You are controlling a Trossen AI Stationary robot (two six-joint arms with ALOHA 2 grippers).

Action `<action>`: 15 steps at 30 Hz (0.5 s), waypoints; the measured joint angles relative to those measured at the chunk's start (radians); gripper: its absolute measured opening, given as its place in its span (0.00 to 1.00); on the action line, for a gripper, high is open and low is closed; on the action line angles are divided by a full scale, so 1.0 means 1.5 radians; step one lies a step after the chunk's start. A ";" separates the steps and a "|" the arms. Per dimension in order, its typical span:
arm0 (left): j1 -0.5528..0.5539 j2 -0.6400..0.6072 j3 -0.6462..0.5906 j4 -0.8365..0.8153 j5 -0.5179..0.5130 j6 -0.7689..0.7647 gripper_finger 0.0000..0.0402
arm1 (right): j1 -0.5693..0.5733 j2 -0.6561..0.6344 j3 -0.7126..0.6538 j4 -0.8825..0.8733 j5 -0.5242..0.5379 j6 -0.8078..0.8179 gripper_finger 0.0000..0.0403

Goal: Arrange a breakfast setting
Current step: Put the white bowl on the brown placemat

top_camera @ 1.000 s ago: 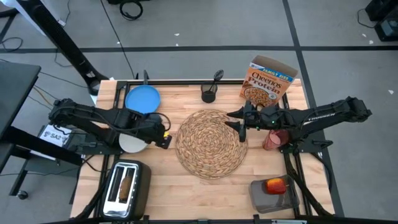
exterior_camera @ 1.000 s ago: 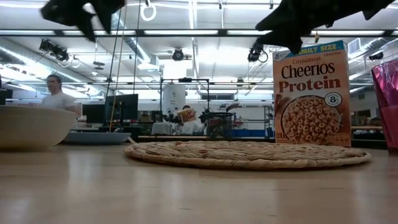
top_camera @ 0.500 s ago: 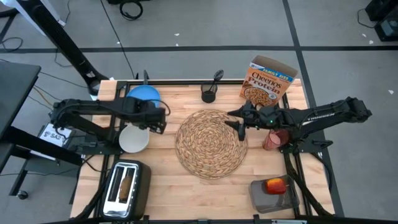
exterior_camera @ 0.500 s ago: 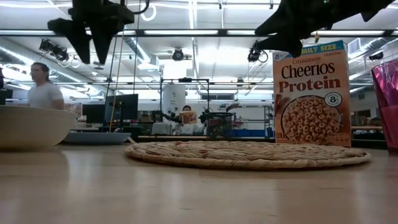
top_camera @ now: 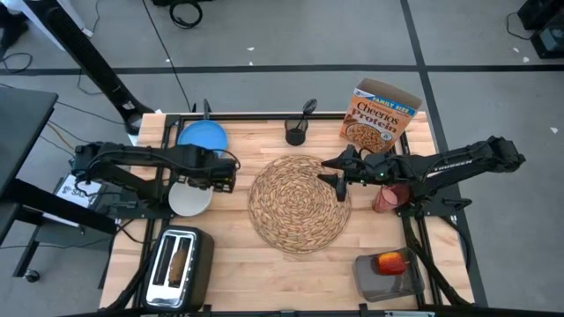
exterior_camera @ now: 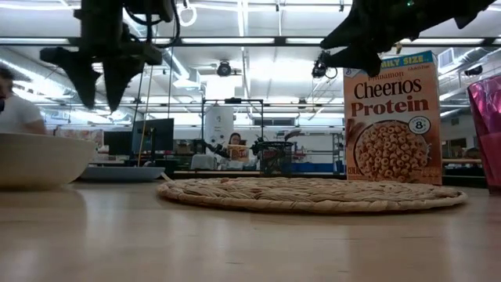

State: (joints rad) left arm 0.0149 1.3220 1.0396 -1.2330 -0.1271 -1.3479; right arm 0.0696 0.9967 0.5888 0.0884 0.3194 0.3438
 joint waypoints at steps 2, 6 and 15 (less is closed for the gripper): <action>-0.013 0.000 -0.017 0.000 0.004 -0.024 0.52 | 0.000 0.009 0.000 -0.001 -0.003 -0.002 0.58; -0.032 0.000 -0.053 0.044 0.004 -0.062 0.52 | 0.000 0.023 0.000 -0.002 -0.005 -0.001 0.58; -0.042 -0.002 -0.032 0.036 0.005 -0.092 0.55 | -0.015 0.033 0.000 -0.001 -0.039 -0.004 0.65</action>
State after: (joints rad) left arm -0.0488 1.3192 0.9923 -1.1788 -0.1202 -1.4854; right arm 0.0471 1.0455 0.5884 0.0876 0.2611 0.3382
